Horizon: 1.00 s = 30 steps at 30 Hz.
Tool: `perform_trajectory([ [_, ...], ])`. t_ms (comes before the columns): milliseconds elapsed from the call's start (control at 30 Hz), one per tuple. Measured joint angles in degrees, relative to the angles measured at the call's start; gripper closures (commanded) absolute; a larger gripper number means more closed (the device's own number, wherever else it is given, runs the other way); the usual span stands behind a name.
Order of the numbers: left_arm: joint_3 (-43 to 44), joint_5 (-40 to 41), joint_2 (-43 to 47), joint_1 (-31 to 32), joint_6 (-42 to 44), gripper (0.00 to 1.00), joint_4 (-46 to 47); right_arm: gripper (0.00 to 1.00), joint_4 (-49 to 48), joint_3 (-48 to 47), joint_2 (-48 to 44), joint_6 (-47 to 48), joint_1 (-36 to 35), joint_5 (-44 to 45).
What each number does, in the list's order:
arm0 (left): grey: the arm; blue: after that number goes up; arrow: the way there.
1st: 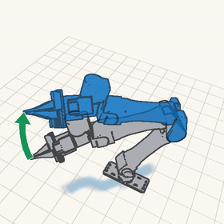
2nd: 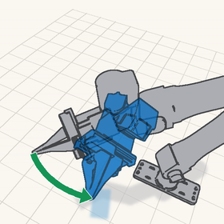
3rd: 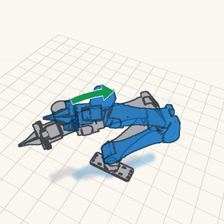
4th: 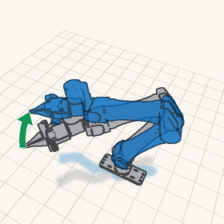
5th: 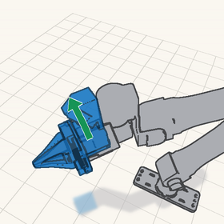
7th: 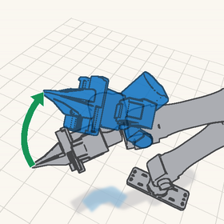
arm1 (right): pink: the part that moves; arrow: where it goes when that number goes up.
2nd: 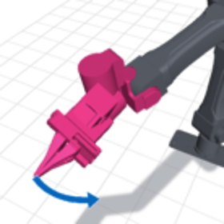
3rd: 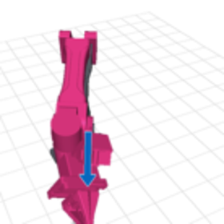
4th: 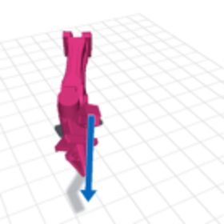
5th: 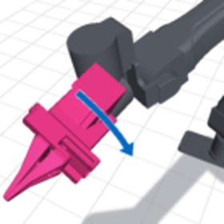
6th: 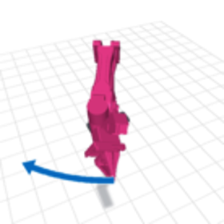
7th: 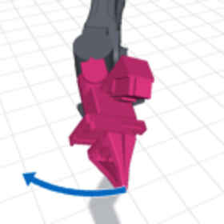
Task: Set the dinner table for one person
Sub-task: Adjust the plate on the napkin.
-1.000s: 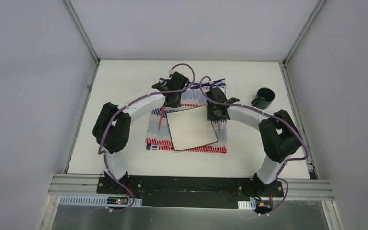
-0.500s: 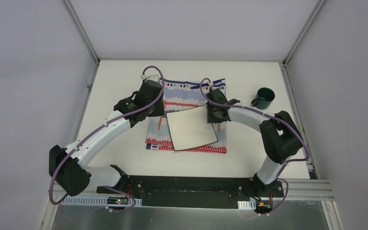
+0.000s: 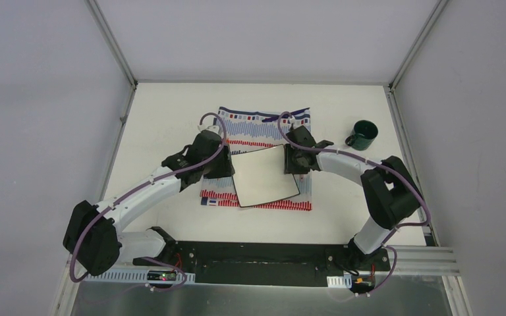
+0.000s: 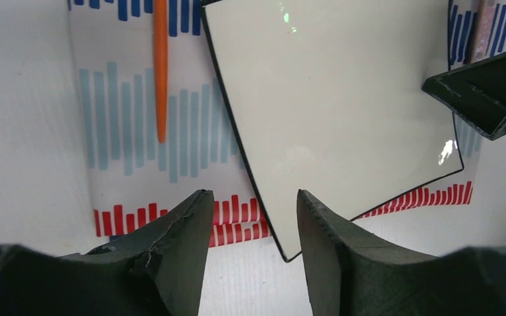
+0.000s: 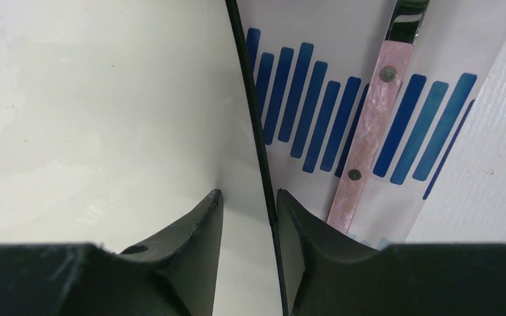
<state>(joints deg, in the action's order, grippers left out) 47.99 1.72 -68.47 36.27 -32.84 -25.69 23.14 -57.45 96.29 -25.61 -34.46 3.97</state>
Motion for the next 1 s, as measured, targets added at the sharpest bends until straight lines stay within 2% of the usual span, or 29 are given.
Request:
perform_trajectory([
  [267, -4.39, -3.65, -6.84, 0.00, -0.85, 0.49, 11.45, 0.60, -0.37, 1.57, -1.36, -0.24, 0.00, -0.20],
  [733, -9.68, -3.91, -9.38, 0.00, -2.05, 0.48, 18.95, 0.60, -0.28, 2.10, -1.84, -0.24, 0.13, -0.20],
  [933, -10.91, -6.49, -13.99, -0.04, -3.80, 0.49, 25.00, 0.60, -0.33, 2.10, -1.84, -0.26, 0.15, -0.22],
  [1000, -10.97, -7.06, -15.08, -0.28, -4.07, 0.52, 27.54, 0.61, -0.44, 2.14, -1.84, -0.31, 0.20, -0.33],
])
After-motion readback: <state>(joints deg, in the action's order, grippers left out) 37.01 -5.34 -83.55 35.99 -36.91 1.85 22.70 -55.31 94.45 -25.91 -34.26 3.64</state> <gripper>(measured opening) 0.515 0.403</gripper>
